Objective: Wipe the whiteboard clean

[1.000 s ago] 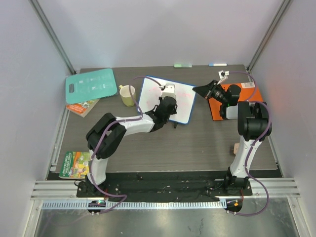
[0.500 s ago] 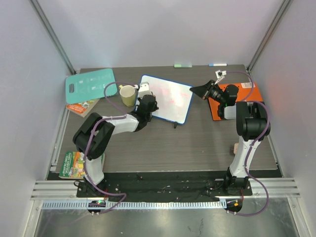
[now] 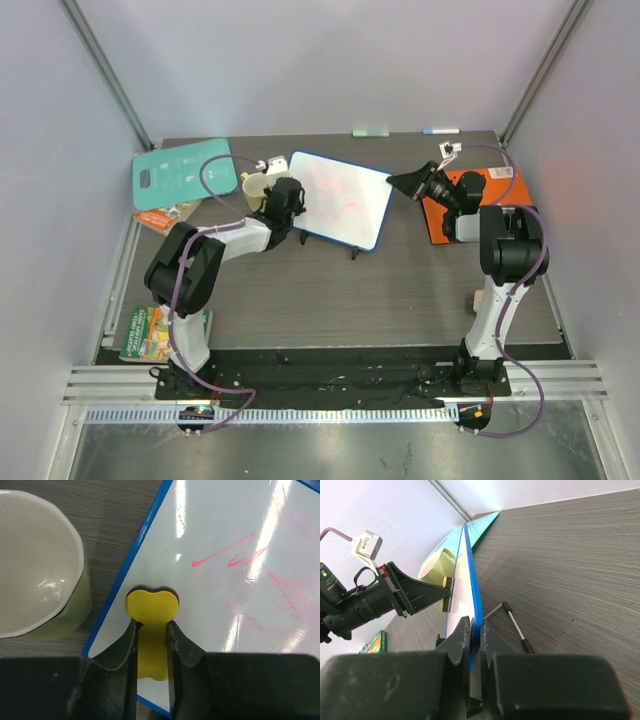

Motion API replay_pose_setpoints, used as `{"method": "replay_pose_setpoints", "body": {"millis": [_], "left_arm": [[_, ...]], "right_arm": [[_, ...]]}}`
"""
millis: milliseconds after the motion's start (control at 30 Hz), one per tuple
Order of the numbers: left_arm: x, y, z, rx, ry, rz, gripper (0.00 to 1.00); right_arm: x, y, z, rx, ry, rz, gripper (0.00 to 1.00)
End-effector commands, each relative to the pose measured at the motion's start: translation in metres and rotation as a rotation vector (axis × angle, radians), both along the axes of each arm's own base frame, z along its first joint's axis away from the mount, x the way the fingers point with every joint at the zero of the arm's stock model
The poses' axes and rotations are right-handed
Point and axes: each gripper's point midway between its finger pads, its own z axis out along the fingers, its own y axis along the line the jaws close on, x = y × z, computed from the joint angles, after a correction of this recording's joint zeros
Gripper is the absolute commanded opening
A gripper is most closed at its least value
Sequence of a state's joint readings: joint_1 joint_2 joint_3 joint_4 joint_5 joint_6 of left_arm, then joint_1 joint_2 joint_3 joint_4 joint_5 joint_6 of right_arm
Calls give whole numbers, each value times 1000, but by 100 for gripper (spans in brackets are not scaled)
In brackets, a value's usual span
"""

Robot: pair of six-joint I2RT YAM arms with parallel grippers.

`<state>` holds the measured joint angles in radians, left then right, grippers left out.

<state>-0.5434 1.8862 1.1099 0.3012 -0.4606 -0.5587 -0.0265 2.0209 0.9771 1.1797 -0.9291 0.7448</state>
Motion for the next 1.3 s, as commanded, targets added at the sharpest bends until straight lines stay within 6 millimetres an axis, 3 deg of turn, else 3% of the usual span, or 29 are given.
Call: {"method": "replay_pose_setpoints", "body": {"millis": [0, 33, 100, 133, 300, 333, 400, 433, 500, 533, 633, 667, 700, 767, 900, 1100, 1200, 1267], "left_arm": [[-21, -95, -16, -76, 46, -355, 0], [-20, -109, -7, -90, 32, -403, 0], [-31, -136, -11, -86, 50, -499, 0], [-28, -150, 1, -94, 29, -529, 0], [-40, -198, 19, 37, -5, -610, 0], [-40, -201, 9, 70, 16, -607, 0], [-44, -216, 10, 99, 27, -620, 0], [-46, -220, -4, 127, 49, -631, 0], [-48, -225, -4, 159, 50, -607, 0], [-51, -221, -18, 188, 84, -594, 0], [-50, -205, -27, 206, 96, -499, 0], [-44, -191, -17, 219, 68, -430, 0], [-47, -180, -25, 235, 72, -399, 0], [-39, -161, -11, 226, 44, -323, 0], [-26, -110, -1, 256, 24, -158, 0], [-8, -38, -1, 195, 36, 20, 0], [-5, -41, -3, 157, 38, -35, 0], [-6, -71, 1, 138, 35, -133, 0]], "right_arm": [[-3, 6, 27, -58, -203, 52, 1], [-4, 7, 27, -54, -202, 59, 1], [-5, 9, 29, -49, -209, 68, 1], [-5, 9, 30, -46, -211, 69, 1], [-6, 10, 30, -43, -210, 72, 2], [-5, 10, 30, -43, -210, 72, 1], [-5, 10, 30, -44, -212, 72, 1], [-6, 10, 30, -43, -210, 72, 1], [-5, 10, 30, -46, -211, 70, 1], [-5, 10, 29, -47, -206, 68, 1], [-5, 9, 29, -50, -206, 60, 1], [-5, 10, 29, -51, -207, 58, 1], [-6, 9, 29, -52, -204, 53, 1], [-5, 9, 31, -62, -215, 40, 2], [-3, 10, 26, -90, -196, 29, 2], [-3, 11, 26, -104, -205, 26, 1], [-3, 11, 27, -104, -207, 28, 1], [-2, 11, 26, -107, -206, 28, 2]]}}
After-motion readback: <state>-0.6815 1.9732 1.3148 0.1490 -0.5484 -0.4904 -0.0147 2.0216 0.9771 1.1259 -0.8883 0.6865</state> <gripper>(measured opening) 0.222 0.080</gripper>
